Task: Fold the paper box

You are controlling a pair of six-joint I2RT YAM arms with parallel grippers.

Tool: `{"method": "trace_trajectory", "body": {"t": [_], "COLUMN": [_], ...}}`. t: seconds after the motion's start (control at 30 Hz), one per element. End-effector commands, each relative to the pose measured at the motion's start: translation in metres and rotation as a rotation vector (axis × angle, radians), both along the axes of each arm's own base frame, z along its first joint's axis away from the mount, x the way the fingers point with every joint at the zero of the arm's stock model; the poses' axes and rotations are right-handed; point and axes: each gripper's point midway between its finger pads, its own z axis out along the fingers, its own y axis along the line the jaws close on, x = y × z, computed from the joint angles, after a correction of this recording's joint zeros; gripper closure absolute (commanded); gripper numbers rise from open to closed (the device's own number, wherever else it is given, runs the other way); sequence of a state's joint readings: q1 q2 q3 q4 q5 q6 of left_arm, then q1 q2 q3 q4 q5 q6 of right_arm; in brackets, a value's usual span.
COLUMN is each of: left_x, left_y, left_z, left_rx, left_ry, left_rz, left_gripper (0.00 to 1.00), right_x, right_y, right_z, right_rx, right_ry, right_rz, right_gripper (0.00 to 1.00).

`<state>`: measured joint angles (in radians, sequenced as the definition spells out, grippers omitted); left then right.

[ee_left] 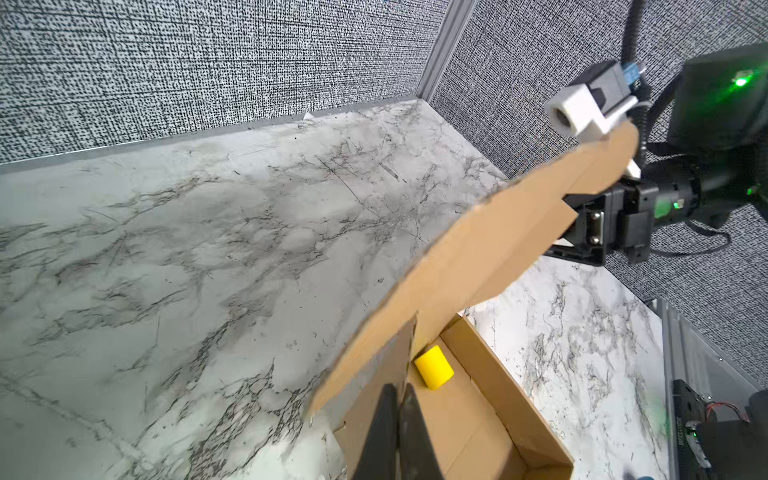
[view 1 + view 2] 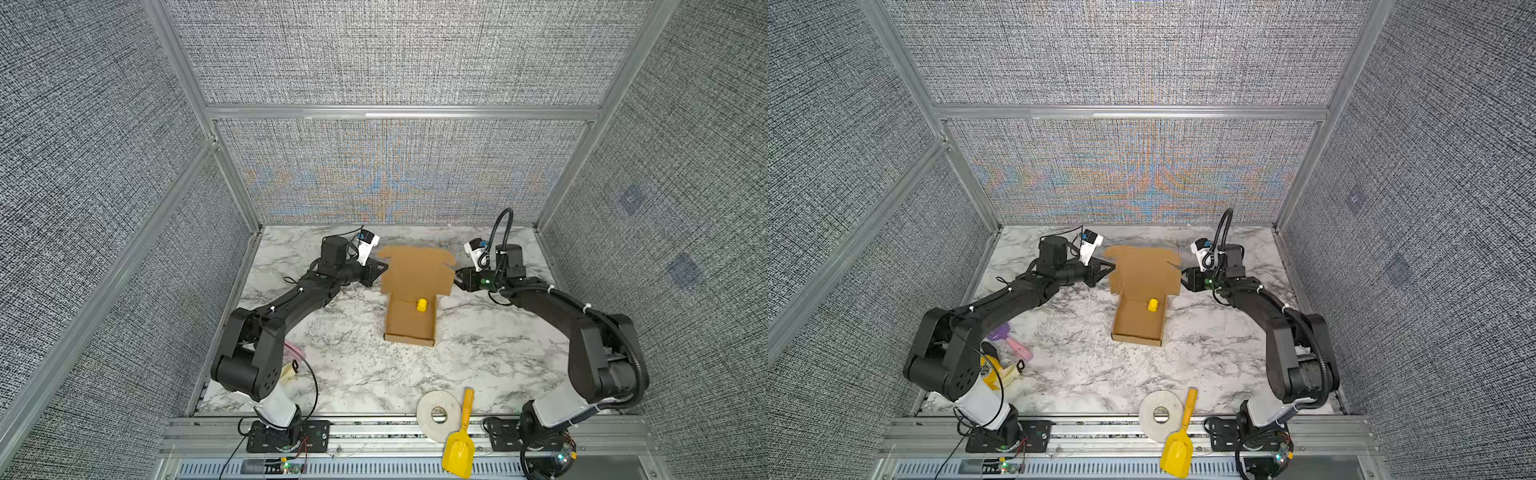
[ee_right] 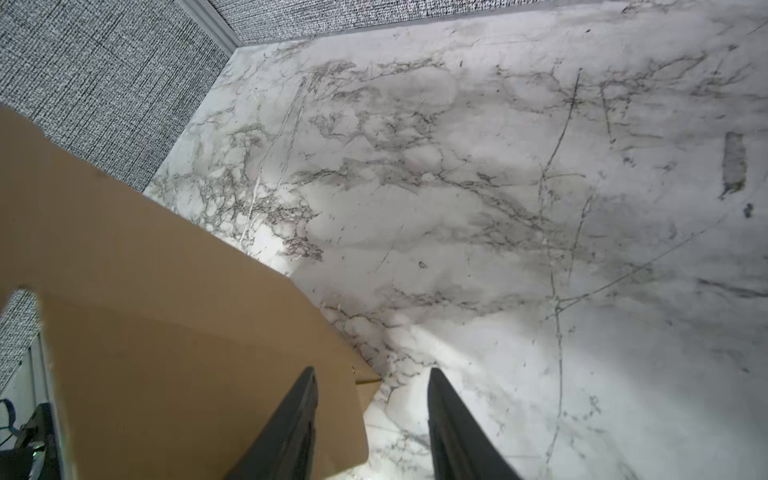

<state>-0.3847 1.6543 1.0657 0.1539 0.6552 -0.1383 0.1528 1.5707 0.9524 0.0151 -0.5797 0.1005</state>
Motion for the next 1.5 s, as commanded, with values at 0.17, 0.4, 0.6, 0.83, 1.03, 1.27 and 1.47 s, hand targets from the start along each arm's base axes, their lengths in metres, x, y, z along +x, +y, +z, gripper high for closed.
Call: {"method": "trace_trajectory", "body": {"t": [0.17, 0.4, 0.6, 0.83, 1.03, 1.27, 1.47], "left_x": [-0.002, -0.002, 0.001, -0.004, -0.005, -0.006, -0.007], "left_y": [-0.003, -0.007, -0.011, -0.014, -0.017, -0.014, -0.015], "left_z": [0.008, 0.008, 0.007, 0.002, -0.003, -0.008, -0.005], "left_rx": [-0.005, -0.006, -0.013, -0.007, -0.015, -0.014, -0.030], "left_ry": [-0.034, -0.034, -0.017, -0.018, -0.008, 0.004, 0.010], "left_rz": [-0.008, -0.014, -0.018, -0.025, -0.021, -0.002, -0.003], "left_gripper": [0.94, 0.92, 0.92, 0.92, 0.92, 0.91, 0.91], "right_x": [-0.026, -0.055, -0.078, -0.079, -0.089, -0.116, -0.125], "right_y": [0.018, 0.016, 0.023, 0.039, 0.054, 0.033, 0.039], "right_z": [0.005, -0.004, -0.010, 0.002, -0.009, -0.018, -0.008], "right_rx": [0.000, -0.002, 0.018, 0.068, 0.037, -0.023, 0.016], "right_ry": [-0.020, -0.024, -0.018, -0.053, -0.041, -0.031, -0.060], "right_rz": [-0.016, -0.051, -0.032, -0.031, -0.006, -0.034, -0.033], "right_gripper": [0.56, 0.55, 0.55, 0.55, 0.55, 0.55, 0.55]}}
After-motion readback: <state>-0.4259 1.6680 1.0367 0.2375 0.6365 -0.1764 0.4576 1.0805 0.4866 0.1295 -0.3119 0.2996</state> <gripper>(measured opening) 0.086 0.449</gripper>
